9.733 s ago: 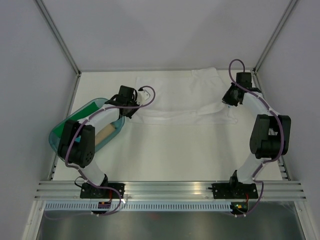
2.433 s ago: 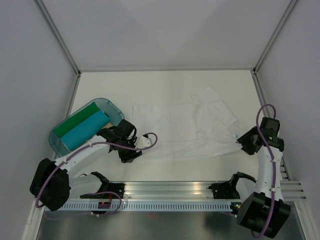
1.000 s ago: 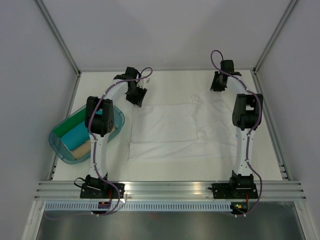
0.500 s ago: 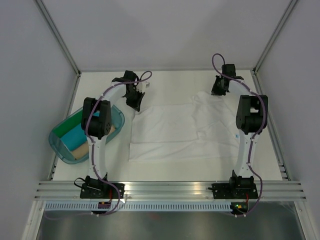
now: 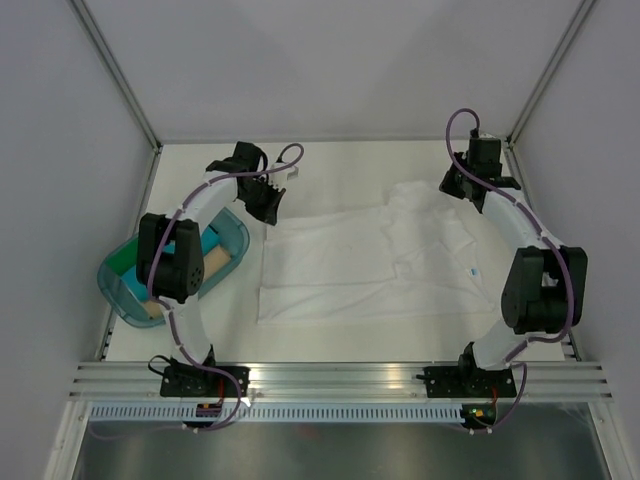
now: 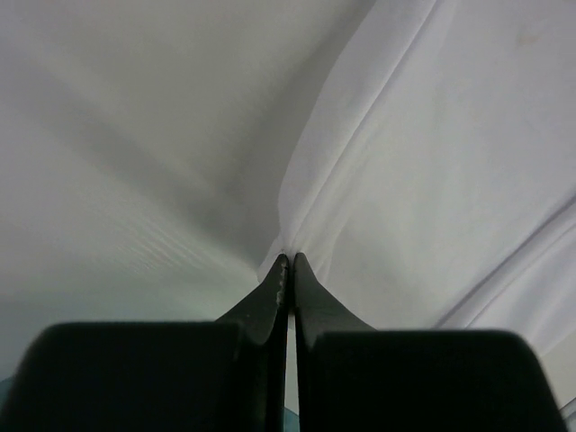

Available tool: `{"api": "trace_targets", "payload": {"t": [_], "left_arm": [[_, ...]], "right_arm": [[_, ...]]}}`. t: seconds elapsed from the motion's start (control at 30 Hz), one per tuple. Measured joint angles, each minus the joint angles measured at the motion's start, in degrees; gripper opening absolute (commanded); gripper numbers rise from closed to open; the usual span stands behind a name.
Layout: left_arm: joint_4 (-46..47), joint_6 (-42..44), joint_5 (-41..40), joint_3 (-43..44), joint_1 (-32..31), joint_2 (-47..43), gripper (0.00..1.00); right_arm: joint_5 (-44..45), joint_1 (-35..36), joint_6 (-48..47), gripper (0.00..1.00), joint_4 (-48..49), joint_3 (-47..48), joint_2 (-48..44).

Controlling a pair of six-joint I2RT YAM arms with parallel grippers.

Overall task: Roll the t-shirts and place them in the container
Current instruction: Fold the tshirt

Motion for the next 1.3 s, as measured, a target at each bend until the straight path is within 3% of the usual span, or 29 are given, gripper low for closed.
{"api": "trace_targets", "payload": {"t": [0.4, 0.63, 1.17, 1.27, 1.3], "left_arm": [[2.2, 7.0, 1.7, -14.1, -0.5, -11.8, 0.02], [3.3, 9.7, 1.9, -18.9, -0.7, -15.8, 0.02], [4.7, 11.4, 1.9, -23.2, -0.7, -17.7, 0.02], [4.5, 11.8, 1.9, -23.8, -0.8, -17.7, 0.02], [4.5, 11.8, 1.9, -23.8, -0.9, -17.7, 0.02]], "right_arm": [[5.6, -0.1, 3.2, 0.0, -1.9, -22.9, -21.7], [9.6, -0.2, 4.0, 0.0, -4.7, -29.6, -29.8], [11.0, -2.7, 5.8, 0.01, -7.4, -34.8, -30.9], [11.0, -3.5, 6.9, 0.16, -7.6, -36.5, -29.7], [11.1, -3.8, 7.1, 0.33, -7.8, -36.8, -29.5]]}}
